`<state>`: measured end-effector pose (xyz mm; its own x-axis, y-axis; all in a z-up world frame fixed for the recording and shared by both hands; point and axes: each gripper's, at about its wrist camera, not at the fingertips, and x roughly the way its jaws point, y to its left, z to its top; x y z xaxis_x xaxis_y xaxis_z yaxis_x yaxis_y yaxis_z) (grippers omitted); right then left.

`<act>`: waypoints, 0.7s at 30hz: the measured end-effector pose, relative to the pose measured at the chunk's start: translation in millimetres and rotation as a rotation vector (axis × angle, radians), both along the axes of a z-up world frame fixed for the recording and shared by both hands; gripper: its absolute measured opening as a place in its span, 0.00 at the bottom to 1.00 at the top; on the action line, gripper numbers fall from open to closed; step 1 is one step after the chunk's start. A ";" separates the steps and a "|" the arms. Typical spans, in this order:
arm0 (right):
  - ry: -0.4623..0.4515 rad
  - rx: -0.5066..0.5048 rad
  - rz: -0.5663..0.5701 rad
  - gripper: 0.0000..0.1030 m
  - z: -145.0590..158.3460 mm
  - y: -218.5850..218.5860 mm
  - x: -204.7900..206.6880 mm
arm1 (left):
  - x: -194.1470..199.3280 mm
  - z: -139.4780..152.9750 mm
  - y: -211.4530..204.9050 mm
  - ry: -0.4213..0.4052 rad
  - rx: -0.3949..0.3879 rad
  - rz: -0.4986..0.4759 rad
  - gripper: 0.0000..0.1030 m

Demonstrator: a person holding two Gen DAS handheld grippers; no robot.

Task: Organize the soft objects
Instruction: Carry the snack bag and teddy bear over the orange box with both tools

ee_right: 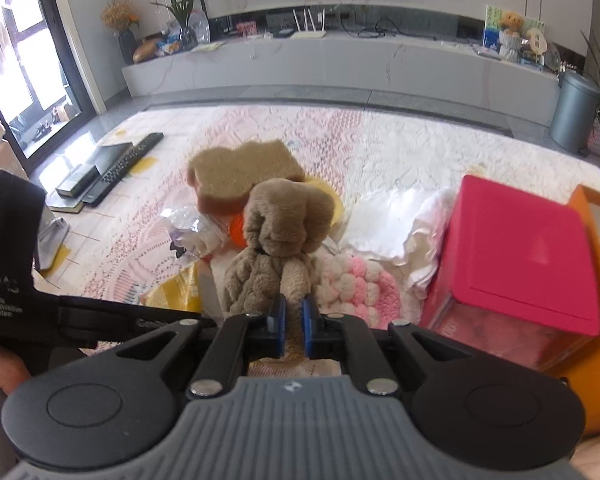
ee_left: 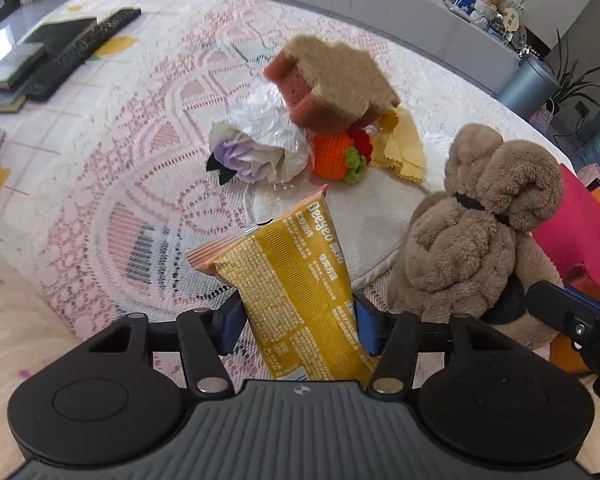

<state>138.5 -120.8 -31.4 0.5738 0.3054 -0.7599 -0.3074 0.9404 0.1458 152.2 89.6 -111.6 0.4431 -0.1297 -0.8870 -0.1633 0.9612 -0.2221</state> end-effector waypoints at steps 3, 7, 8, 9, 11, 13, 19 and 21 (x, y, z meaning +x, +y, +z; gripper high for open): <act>-0.012 0.021 0.015 0.06 15.4 -6.0 -14.7 | -10.4 10.4 0.6 -0.014 -0.009 -0.016 0.62; -0.041 0.032 0.017 0.06 36.6 -18.0 -34.3 | -29.3 26.0 -5.5 -0.033 -0.001 -0.039 0.62; -0.041 0.038 0.012 0.06 41.4 -22.7 -38.4 | -33.4 28.9 -6.7 -0.036 0.007 -0.044 0.62; -0.044 0.044 0.004 0.06 46.0 -27.5 -42.4 | -37.3 32.0 -8.3 -0.041 0.014 -0.051 0.62; -0.050 0.033 -0.011 0.06 52.8 -36.0 -50.0 | -43.4 36.5 -10.5 -0.054 0.008 -0.063 0.62; -0.055 0.012 -0.026 0.06 56.7 -43.5 -58.0 | -50.0 43.3 -13.9 -0.069 0.015 -0.070 0.61; -0.050 0.005 -0.079 0.06 56.3 -67.2 -81.9 | -67.2 65.9 -27.9 -0.139 0.013 -0.102 0.59; -0.054 0.019 -0.099 0.06 58.4 -75.0 -89.1 | -71.3 71.2 -34.3 -0.155 0.019 -0.118 0.58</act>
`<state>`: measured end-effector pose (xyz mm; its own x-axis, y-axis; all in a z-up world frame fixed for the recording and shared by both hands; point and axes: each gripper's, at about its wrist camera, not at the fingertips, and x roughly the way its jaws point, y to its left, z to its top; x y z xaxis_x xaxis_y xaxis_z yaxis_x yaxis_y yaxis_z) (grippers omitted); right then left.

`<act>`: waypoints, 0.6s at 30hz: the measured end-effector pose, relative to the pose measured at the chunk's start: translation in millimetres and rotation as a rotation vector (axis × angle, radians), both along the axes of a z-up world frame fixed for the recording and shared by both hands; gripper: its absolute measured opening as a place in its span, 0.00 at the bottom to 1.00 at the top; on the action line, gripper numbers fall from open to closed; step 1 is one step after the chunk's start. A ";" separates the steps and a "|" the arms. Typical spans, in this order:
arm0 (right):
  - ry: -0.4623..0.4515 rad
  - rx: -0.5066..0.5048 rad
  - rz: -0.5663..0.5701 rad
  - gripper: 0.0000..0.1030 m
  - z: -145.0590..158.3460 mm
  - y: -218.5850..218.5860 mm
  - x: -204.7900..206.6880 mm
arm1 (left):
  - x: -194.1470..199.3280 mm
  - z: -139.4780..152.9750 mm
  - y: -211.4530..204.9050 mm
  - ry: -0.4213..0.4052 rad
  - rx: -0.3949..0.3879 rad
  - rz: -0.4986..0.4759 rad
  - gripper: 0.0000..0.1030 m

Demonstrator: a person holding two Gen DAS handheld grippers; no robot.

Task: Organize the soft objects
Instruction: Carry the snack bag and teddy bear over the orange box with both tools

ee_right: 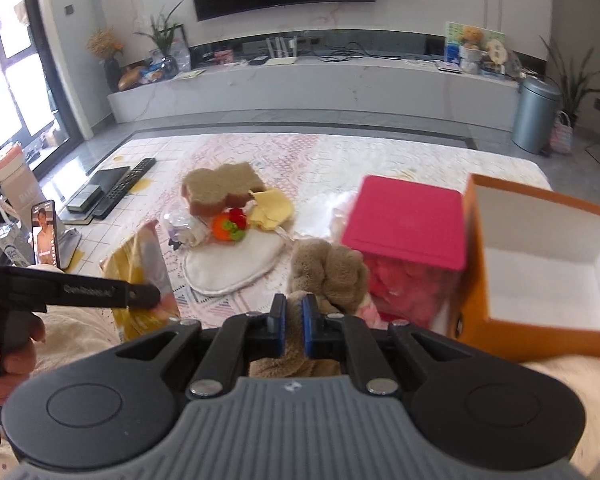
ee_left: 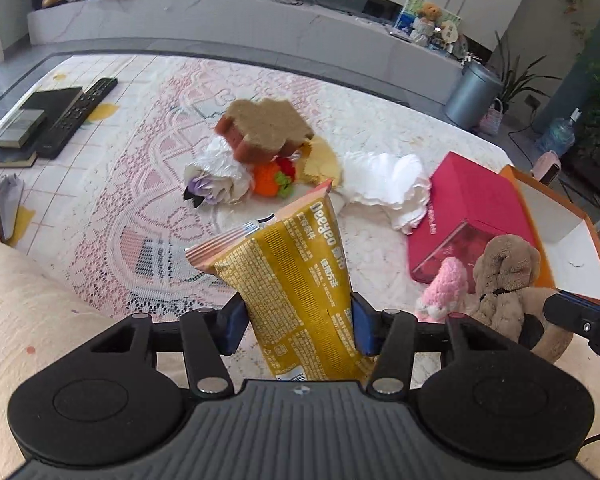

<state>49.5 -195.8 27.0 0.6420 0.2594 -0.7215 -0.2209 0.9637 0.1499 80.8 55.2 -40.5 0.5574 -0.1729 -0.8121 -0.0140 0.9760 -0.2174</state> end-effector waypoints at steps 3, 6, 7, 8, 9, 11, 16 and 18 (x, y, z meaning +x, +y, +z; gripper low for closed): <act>-0.019 0.020 -0.023 0.06 6.7 -14.7 -12.1 | -8.4 8.9 -12.2 -0.024 -0.007 -0.027 0.58; -0.042 0.048 -0.044 0.06 16.1 -27.4 -21.8 | -14.5 17.6 -23.9 -0.050 -0.018 -0.062 0.58; -0.054 0.051 -0.049 0.06 19.9 -30.7 -24.6 | -16.3 20.8 -28.4 -0.058 -0.023 -0.075 0.58; -0.066 0.049 -0.053 0.06 23.5 -33.6 -27.2 | -18.1 24.0 -33.4 -0.068 -0.028 -0.090 0.58; -0.080 0.043 -0.056 0.06 27.3 -35.3 -29.2 | -18.8 27.6 -38.5 -0.076 -0.032 -0.104 0.58; -0.109 0.033 -0.062 0.06 34.8 -40.1 -33.1 | -19.3 34.7 -48.3 -0.093 -0.041 -0.130 0.58; -0.167 0.025 -0.087 0.06 50.4 -58.4 -39.4 | -14.6 55.1 -83.1 -0.142 -0.040 -0.216 0.58; -0.184 0.023 -0.100 0.06 55.2 -68.2 -40.4 | -9.6 62.4 -98.8 -0.155 -0.045 -0.254 0.58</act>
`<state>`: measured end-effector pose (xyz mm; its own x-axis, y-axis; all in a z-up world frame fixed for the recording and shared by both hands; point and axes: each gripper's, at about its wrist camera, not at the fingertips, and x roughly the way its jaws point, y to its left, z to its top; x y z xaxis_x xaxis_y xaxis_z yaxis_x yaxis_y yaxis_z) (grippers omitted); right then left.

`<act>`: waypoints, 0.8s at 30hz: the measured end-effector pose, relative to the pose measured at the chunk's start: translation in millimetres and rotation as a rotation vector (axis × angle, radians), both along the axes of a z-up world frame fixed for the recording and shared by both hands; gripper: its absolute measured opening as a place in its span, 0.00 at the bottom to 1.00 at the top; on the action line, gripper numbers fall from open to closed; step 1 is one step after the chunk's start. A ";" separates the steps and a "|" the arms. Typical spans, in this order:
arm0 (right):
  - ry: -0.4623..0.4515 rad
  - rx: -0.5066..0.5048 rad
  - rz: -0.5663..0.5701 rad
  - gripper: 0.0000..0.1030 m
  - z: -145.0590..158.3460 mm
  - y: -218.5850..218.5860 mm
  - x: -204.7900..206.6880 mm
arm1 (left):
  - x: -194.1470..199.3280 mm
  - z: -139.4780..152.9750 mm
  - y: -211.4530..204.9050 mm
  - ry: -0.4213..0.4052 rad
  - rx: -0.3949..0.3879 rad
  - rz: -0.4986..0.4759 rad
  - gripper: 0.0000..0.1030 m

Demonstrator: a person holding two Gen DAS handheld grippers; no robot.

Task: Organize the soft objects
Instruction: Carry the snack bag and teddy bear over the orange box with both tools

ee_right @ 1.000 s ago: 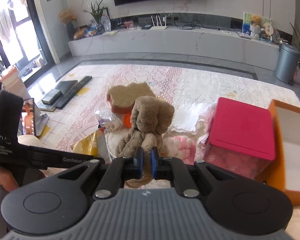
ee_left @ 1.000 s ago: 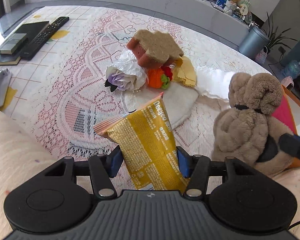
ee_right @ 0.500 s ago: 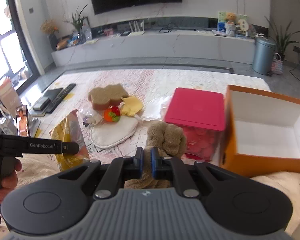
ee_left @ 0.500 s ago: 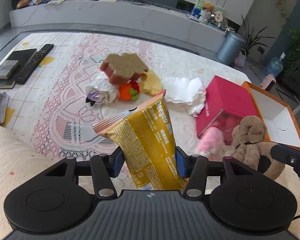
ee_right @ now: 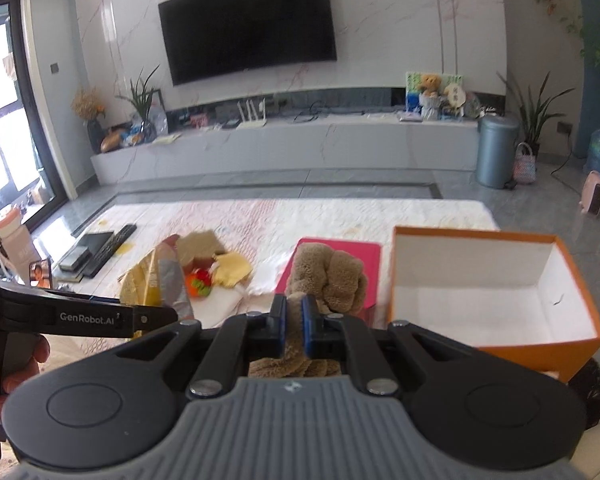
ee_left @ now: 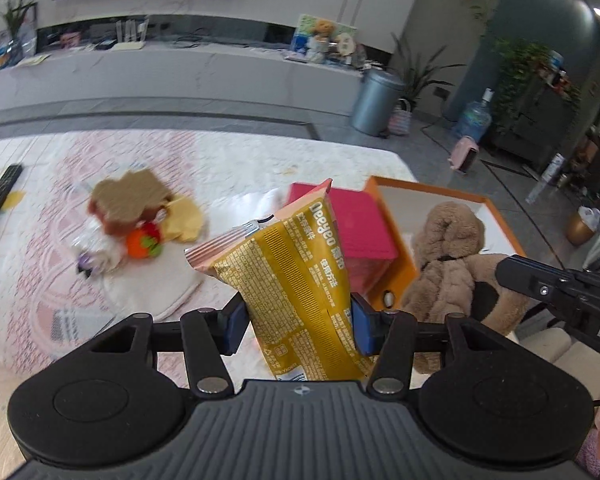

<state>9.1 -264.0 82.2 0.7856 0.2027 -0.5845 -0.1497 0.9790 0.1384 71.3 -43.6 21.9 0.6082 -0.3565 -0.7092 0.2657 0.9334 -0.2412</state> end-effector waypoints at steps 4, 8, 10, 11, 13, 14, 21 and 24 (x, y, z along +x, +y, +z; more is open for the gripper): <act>-0.033 -0.031 -0.035 0.06 9.1 -17.8 3.1 | 13.3 10.4 -32.3 -0.026 -0.001 -0.073 0.58; -0.052 -0.064 -0.077 0.06 15.1 -38.3 13.5 | 30.4 15.7 -65.8 -0.037 -0.009 -0.142 0.58; -0.058 -0.077 -0.097 0.06 17.5 -48.8 21.5 | 39.2 16.5 -81.4 -0.038 -0.007 -0.169 0.58; -0.061 -0.084 -0.104 0.06 18.3 -54.2 25.8 | 43.2 16.8 -88.0 -0.034 -0.010 -0.180 0.58; -0.067 -0.098 -0.121 0.06 19.6 -65.6 35.2 | 52.4 16.5 -101.1 -0.028 -0.016 -0.201 0.58; -0.067 -0.105 -0.130 0.05 19.6 -70.6 40.6 | 57.0 16.7 -106.8 -0.025 -0.018 -0.209 0.58; -0.021 -0.125 -0.187 0.05 6.4 -107.6 87.8 | 103.2 7.9 -149.4 0.038 -0.039 -0.271 0.58; 0.027 -0.111 -0.192 0.05 -8.3 -124.0 103.1 | 123.4 -3.8 -169.1 0.077 -0.014 -0.309 0.58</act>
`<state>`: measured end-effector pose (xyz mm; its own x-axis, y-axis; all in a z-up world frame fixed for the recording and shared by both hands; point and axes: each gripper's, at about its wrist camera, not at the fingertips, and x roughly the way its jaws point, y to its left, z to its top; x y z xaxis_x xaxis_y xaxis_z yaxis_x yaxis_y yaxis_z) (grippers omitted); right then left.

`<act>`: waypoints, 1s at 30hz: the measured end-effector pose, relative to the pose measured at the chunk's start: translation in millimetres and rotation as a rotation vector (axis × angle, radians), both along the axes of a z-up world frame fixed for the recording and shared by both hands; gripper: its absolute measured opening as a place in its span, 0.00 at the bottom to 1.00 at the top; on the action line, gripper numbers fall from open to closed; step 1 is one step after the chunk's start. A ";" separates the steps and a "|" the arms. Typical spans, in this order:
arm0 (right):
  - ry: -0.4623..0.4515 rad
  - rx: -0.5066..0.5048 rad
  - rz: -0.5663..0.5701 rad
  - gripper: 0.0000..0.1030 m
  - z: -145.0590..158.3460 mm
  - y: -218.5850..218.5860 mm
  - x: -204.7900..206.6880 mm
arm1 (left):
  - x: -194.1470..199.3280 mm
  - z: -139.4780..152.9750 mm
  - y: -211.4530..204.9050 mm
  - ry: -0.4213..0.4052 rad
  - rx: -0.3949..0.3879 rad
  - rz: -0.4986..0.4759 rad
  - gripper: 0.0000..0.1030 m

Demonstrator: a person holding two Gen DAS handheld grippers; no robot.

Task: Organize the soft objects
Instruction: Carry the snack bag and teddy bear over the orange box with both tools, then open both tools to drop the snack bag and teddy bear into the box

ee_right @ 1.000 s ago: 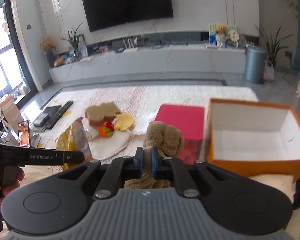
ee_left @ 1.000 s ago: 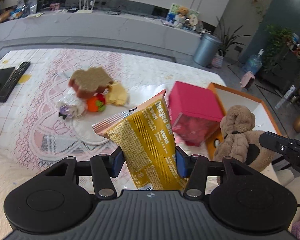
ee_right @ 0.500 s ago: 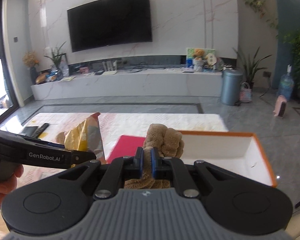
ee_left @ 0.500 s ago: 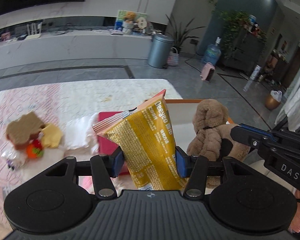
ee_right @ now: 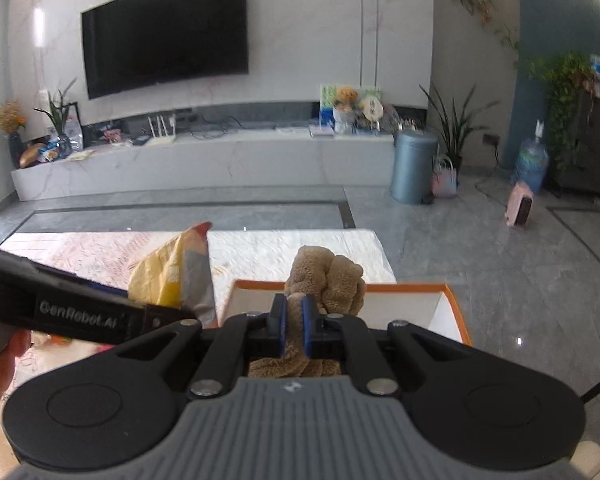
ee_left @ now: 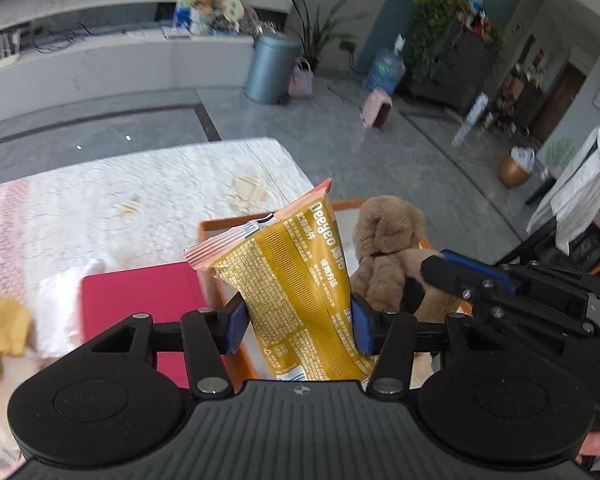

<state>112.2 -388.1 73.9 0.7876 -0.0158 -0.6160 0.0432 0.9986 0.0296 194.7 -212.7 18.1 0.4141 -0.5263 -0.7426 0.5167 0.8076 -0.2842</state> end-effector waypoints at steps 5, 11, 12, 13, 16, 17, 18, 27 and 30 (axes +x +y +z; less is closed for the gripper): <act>0.105 0.014 0.001 0.05 -33.4 -13.7 20.8 | 14.4 -28.9 -30.9 0.054 0.109 -0.062 0.58; 0.219 0.026 0.008 0.05 -71.4 -22.2 30.2 | 9.2 -55.1 -54.2 0.051 0.256 -0.096 0.58; 0.230 0.034 0.012 0.05 -76.4 -22.8 31.9 | 9.3 -58.1 -57.8 0.055 0.283 -0.094 0.58; 0.242 0.041 0.014 0.05 -80.9 -23.6 33.8 | 9.7 -61.7 -59.6 0.065 0.308 -0.089 0.58; 0.275 0.061 0.028 0.05 -95.6 -24.8 35.1 | 14.7 -69.7 -64.3 0.090 0.347 -0.087 0.59; 0.286 0.066 0.026 0.05 -99.6 -26.3 36.5 | 14.8 -70.9 -65.5 0.091 0.355 -0.084 0.59; 0.294 0.080 0.025 0.05 -102.7 -28.8 37.4 | 15.5 -72.4 -66.8 0.092 0.364 -0.082 0.59; 0.344 0.097 0.024 0.07 -112.8 -34.8 39.2 | 16.9 -79.8 -70.6 0.072 0.388 -0.105 0.66; 0.362 0.088 0.028 0.10 -114.4 -32.2 41.7 | 16.8 -75.0 -68.0 0.056 0.357 -0.105 0.77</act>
<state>153.9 -420.2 -40.5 0.5183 0.0683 -0.8525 0.0393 0.9938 0.1036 211.4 -280.7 -56.9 0.3248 -0.2673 -0.9072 0.5938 0.8043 -0.0244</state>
